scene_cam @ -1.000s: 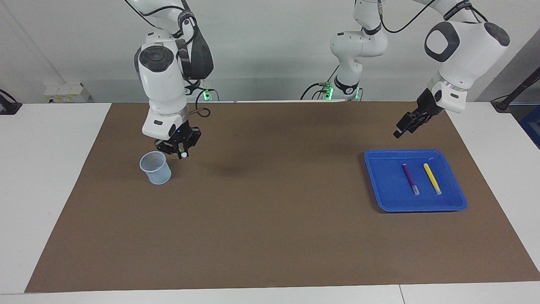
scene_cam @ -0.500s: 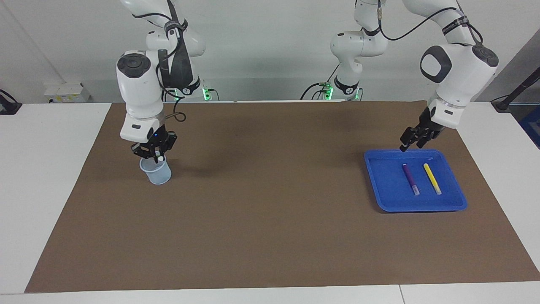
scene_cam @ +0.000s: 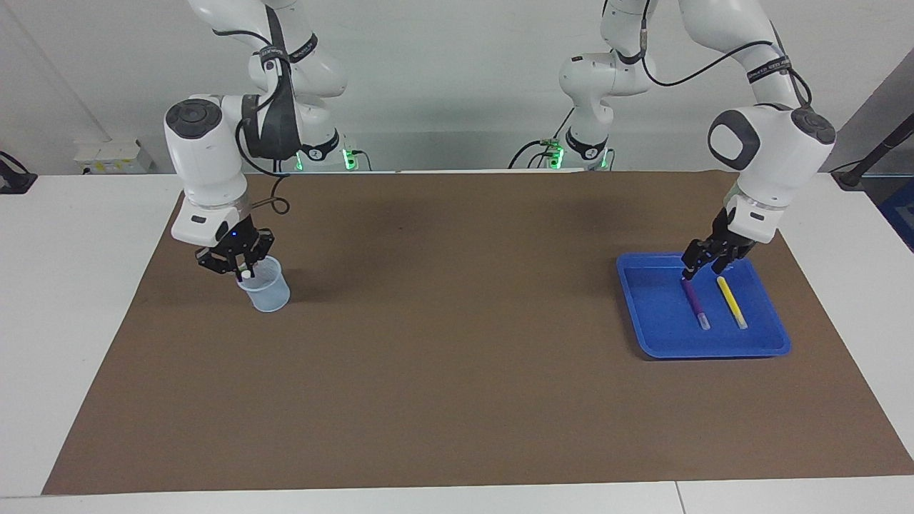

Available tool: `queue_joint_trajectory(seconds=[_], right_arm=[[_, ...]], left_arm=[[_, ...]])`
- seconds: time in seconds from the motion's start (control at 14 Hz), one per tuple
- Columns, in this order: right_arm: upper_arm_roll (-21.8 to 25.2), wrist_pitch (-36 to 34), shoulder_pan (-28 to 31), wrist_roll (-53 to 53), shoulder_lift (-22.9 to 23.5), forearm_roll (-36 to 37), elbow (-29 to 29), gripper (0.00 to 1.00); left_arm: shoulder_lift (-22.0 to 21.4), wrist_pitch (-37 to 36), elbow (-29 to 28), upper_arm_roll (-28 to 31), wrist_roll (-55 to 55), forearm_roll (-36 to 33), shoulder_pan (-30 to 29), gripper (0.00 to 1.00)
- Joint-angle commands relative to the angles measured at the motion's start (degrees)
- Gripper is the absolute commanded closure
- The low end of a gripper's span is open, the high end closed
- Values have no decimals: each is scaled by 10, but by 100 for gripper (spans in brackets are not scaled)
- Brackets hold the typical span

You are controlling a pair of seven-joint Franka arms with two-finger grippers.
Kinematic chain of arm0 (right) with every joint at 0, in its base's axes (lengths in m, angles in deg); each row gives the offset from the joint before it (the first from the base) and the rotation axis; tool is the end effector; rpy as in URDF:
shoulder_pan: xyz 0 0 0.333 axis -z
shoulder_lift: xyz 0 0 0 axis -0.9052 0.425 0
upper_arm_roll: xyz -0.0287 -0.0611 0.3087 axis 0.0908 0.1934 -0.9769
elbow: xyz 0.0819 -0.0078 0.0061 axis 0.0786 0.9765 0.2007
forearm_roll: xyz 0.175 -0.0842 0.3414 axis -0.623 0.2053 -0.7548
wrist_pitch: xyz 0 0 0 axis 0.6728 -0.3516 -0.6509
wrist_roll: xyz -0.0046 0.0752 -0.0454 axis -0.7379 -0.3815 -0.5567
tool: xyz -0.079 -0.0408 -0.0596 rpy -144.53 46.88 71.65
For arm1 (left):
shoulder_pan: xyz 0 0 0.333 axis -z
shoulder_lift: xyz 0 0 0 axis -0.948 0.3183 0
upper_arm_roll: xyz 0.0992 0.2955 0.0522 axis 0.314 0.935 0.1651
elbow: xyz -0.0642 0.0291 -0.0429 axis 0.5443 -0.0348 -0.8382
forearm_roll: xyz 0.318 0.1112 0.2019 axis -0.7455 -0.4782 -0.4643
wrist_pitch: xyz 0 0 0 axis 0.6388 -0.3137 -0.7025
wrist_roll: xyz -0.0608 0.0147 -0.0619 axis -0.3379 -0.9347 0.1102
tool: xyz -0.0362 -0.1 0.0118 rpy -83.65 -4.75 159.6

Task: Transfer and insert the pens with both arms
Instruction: 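Lower the green pen into the clear cup with the right gripper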

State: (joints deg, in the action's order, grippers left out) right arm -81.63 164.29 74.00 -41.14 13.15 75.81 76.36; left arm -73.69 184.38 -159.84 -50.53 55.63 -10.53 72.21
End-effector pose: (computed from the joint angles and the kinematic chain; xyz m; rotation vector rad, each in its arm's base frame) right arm 0.5579 0.0193 0.4245 2.8926 0.6869 0.1371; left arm 0.5784 0.0666 0.3871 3.0522 0.1659 0.2524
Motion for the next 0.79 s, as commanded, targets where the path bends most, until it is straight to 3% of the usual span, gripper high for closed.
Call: queue_joint_trajectory(seconds=[0.0, 0.21, 0.29, 0.36, 0.43, 0.71], right_arm=[[-1, 16, 2, 19, -20, 3, 30, 100], [-1, 50, 5, 23, -21, 0, 51, 100], [-1, 50, 5, 24, -21, 0, 51, 90], [-1, 50, 5, 23, -21, 0, 51, 38], [-1, 46, 5, 19, -21, 0, 50, 4], [-1, 3, -1, 18, -27, 1, 17, 0]], left_arm=[[38, 58, -1, -5, 38, -10, -16, 22], [68, 91, 3, -5, 45, -10, -23, 23], [77, 104, 2, -5, 45, -10, -23, 23], [84, 112, 2, -5, 46, -10, -23, 23], [87, 116, 2, -5, 52, -10, -23, 23], [102, 135, -1, -5, 74, -10, -35, 26]])
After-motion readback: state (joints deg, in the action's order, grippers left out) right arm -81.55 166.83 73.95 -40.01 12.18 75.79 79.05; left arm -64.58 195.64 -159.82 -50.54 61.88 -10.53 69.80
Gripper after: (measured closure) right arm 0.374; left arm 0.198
